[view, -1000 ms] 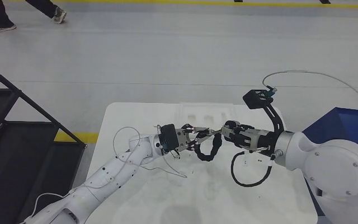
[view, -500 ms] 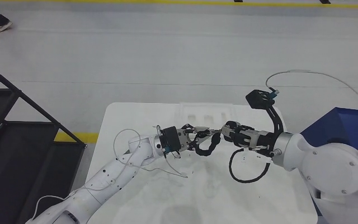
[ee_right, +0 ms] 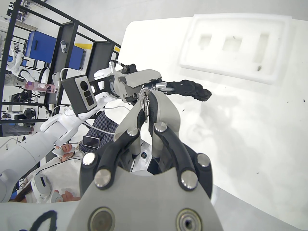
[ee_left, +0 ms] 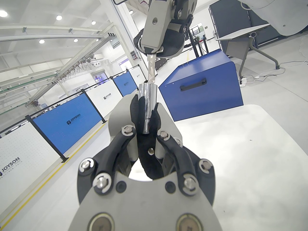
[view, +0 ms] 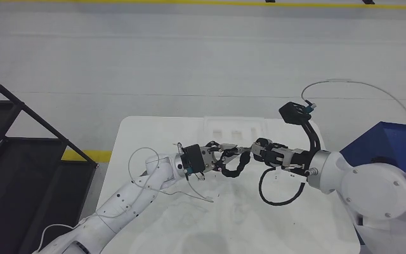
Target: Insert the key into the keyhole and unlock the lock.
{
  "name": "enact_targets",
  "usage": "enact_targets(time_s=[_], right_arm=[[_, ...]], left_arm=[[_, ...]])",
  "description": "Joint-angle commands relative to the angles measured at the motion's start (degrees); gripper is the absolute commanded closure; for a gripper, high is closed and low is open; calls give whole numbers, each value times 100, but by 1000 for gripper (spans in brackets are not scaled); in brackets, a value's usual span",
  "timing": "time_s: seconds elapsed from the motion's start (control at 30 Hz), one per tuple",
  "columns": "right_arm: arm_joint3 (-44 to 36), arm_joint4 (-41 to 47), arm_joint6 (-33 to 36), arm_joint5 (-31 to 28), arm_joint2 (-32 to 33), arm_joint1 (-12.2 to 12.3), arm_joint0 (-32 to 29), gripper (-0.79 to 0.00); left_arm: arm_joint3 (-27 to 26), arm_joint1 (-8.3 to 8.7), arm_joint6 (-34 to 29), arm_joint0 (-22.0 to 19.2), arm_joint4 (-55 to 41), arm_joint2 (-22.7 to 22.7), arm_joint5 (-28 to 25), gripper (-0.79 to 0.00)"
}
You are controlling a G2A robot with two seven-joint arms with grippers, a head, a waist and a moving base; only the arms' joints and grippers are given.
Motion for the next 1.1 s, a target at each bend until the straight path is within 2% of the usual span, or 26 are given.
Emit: enact_targets(time_s=[0.0, 1.07], right_arm=[[-1, 4, -52, 0, 8, 3, -13, 0], [49, 120, -60, 85, -40, 88, 26, 0]], left_arm=[[-12, -8, -3, 9, 30, -10, -20, 0], [-36, -119, 3, 155, 251, -249, -76, 0]])
